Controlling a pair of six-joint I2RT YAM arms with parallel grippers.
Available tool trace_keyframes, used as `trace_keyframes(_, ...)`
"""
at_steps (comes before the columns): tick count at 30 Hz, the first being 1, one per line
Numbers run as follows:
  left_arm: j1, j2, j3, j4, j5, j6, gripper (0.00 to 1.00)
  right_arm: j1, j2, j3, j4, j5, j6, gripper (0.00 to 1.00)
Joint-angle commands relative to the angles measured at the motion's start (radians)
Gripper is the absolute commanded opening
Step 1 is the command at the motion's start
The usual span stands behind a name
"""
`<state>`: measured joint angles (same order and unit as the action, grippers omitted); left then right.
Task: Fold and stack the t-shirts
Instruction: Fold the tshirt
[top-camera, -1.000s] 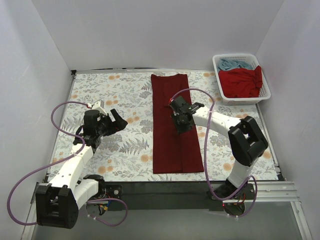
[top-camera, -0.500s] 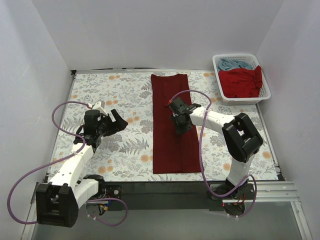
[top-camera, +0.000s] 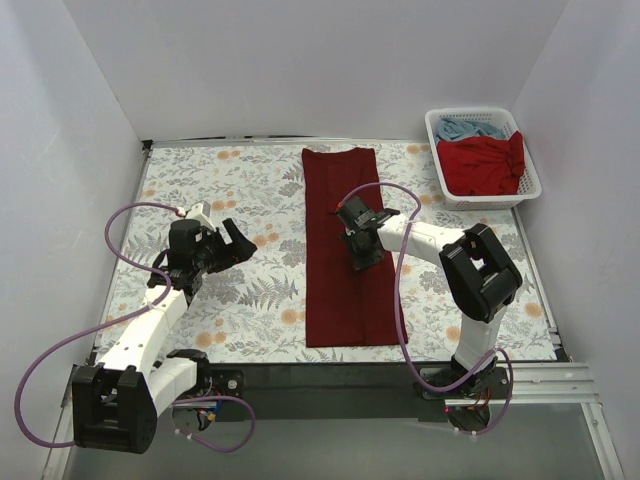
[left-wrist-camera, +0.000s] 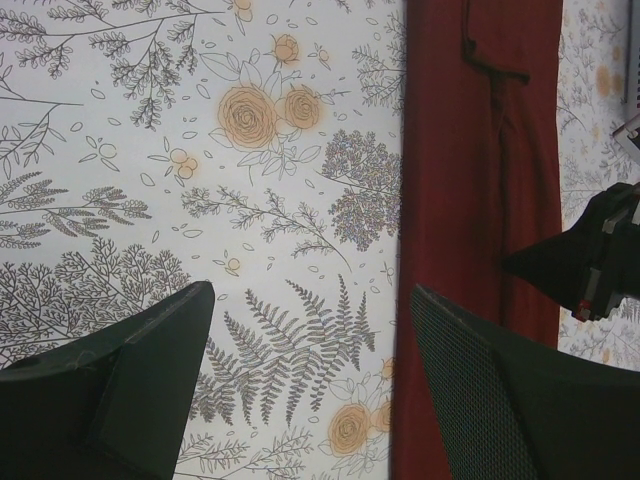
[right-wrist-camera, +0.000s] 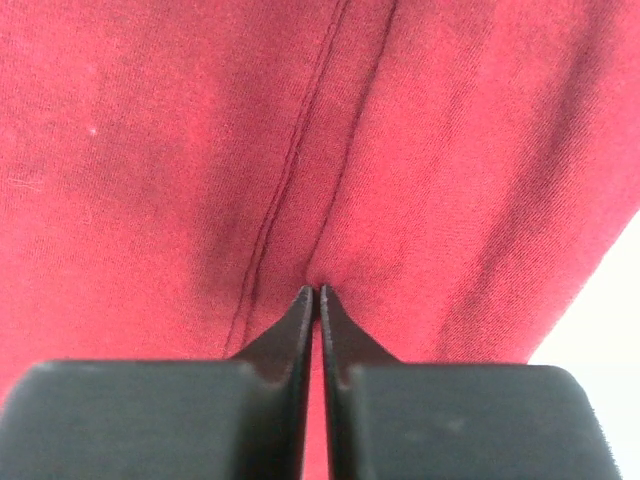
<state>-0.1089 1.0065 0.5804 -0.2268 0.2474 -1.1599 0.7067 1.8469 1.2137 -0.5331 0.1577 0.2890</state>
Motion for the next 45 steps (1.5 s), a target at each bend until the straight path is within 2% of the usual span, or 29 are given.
trace_keyframes(1,-0.005,-0.002,0.006,0.001,0.010,0.008,0.79,-0.003,-0.029,-0.013,0.016,0.000,0.006,0.04)
trace_keyframes(17,-0.005,0.006,0.009,0.001,0.016,0.008,0.79,-0.003,-0.084,-0.013,0.002,-0.072,0.009,0.02)
trace_keyframes(20,-0.005,0.009,0.007,0.001,0.023,0.009,0.79,-0.003,-0.060,-0.013,0.001,-0.086,0.006,0.05)
trace_keyframes(24,-0.005,0.017,0.006,0.001,0.030,0.008,0.79,-0.001,-0.046,-0.013,0.001,-0.101,0.002,0.14)
trace_keyframes(30,-0.005,0.030,0.009,0.000,0.050,0.009,0.79,-0.001,-0.150,-0.037,-0.010,-0.122,0.009,0.25)
trace_keyframes(32,-0.012,0.030,0.004,-0.002,0.059,0.008,0.79,-0.001,-0.184,-0.075,-0.013,-0.132,0.012,0.25)
trace_keyframes(35,-0.050,0.037,0.004,-0.023,0.061,-0.003,0.79,-0.003,-0.247,-0.144,-0.010,-0.147,0.015,0.27)
trace_keyframes(45,-0.248,0.021,0.044,-0.216,0.111,-0.170,0.79,-0.001,-0.379,-0.365,0.085,-0.368,0.071,0.27)
